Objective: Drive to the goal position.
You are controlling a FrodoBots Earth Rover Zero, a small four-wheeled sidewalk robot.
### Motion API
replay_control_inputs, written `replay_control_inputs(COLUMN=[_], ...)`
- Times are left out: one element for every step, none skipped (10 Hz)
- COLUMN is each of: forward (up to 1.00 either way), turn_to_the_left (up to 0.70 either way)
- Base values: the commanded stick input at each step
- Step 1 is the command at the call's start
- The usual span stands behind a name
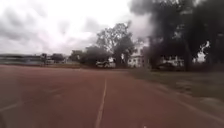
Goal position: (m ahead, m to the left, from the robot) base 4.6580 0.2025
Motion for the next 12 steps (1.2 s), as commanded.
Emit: replay_control_inputs(forward=[0.70,0.70,0.70,0.70,0.70,0.70,0.70,0.70,0.70,0.70,0.70,0.70], turn_to_the_left=[0.00,0.00,0.00,0.00,0.00,0.00,0.00,0.00,0.00,0.00,0.00,0.00])
